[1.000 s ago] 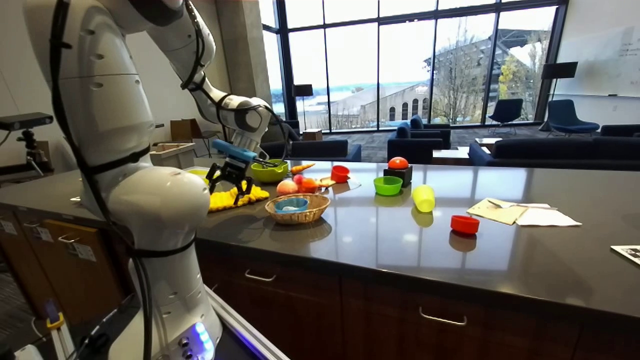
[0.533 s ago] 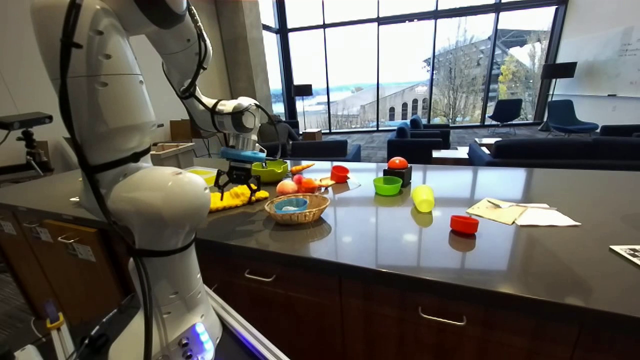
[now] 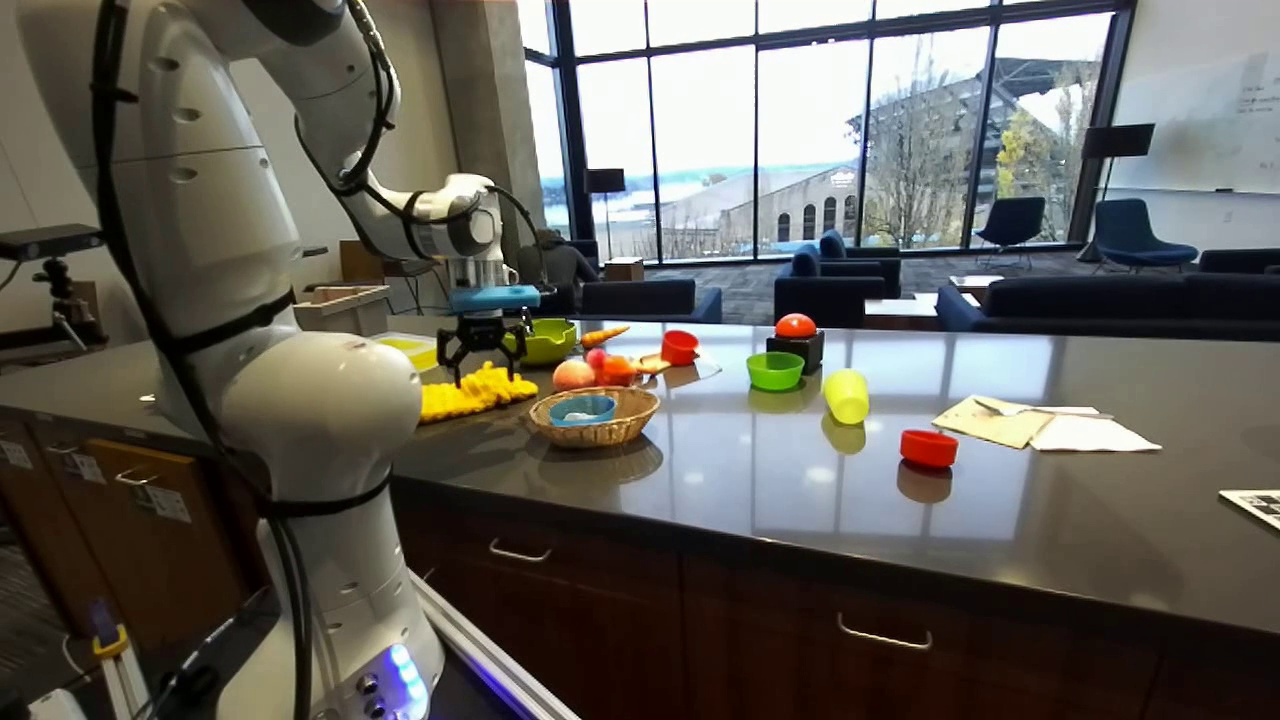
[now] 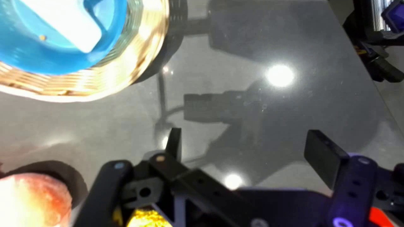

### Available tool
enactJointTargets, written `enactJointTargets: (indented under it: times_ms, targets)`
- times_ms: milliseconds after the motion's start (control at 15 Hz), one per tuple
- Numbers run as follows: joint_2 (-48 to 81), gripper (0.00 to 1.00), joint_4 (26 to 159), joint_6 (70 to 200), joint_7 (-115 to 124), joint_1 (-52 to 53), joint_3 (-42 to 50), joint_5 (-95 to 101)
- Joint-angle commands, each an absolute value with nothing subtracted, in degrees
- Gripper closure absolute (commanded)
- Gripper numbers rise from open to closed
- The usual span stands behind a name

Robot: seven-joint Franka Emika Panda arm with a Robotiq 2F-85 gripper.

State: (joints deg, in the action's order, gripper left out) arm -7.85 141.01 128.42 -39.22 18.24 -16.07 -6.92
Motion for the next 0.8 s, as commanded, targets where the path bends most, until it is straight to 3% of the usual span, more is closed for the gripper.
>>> enactJointTargets:
  times_ms: [0,400,733]
  targets:
    - [-7.97,0.00,141.00,128.47,-39.28,18.80,-15.54,-6.86]
    - [-7.50,0.00,140.96,128.41,-39.23,18.75,-15.56,-6.88]
    - [-4.69,0.00,140.77,145.43,-30.36,20.34,-20.18,6.81]
